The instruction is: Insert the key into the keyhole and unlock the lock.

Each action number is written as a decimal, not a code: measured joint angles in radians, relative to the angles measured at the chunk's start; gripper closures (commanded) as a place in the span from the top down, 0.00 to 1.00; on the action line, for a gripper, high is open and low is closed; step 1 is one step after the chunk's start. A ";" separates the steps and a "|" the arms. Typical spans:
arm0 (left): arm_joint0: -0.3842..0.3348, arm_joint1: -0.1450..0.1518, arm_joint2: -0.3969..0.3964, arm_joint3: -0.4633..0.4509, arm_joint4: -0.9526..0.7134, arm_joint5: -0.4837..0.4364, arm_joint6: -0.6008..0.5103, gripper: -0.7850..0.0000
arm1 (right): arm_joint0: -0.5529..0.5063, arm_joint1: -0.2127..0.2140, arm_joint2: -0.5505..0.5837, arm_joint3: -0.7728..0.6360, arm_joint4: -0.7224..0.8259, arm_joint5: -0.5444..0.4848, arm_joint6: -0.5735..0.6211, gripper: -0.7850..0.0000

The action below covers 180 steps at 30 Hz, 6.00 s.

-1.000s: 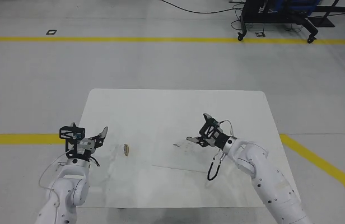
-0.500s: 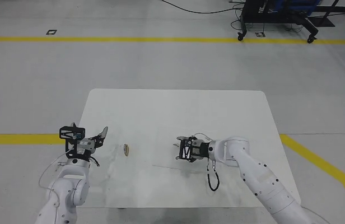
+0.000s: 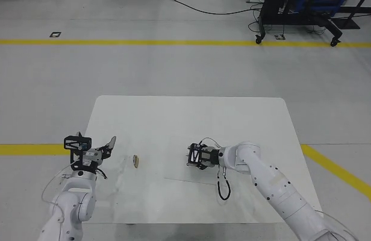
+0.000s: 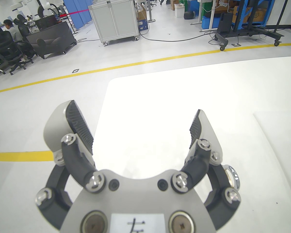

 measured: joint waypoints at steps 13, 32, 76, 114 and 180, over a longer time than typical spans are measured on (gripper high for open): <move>0.000 0.000 0.000 0.000 0.000 0.000 0.000 1.00 | 0.050 -0.012 -0.040 0.090 0.035 -0.036 -0.039 0.11; 0.000 0.000 0.000 0.000 0.000 0.000 0.000 1.00 | -0.001 0.020 0.009 0.008 -0.071 -0.011 -0.182 0.00; -0.230 -0.036 0.352 -0.052 0.470 0.044 -0.255 1.00 | 0.053 0.017 -0.074 0.411 -0.270 0.223 -1.142 0.00; -0.456 -0.108 0.575 0.167 0.638 0.006 -0.336 1.00 | 0.053 0.026 -0.065 0.428 -0.210 0.153 -1.179 0.00; -0.608 0.025 0.525 0.546 -1.668 -1.012 -0.814 0.40 | 0.126 -0.030 -0.279 0.302 0.743 -0.209 -0.865 0.00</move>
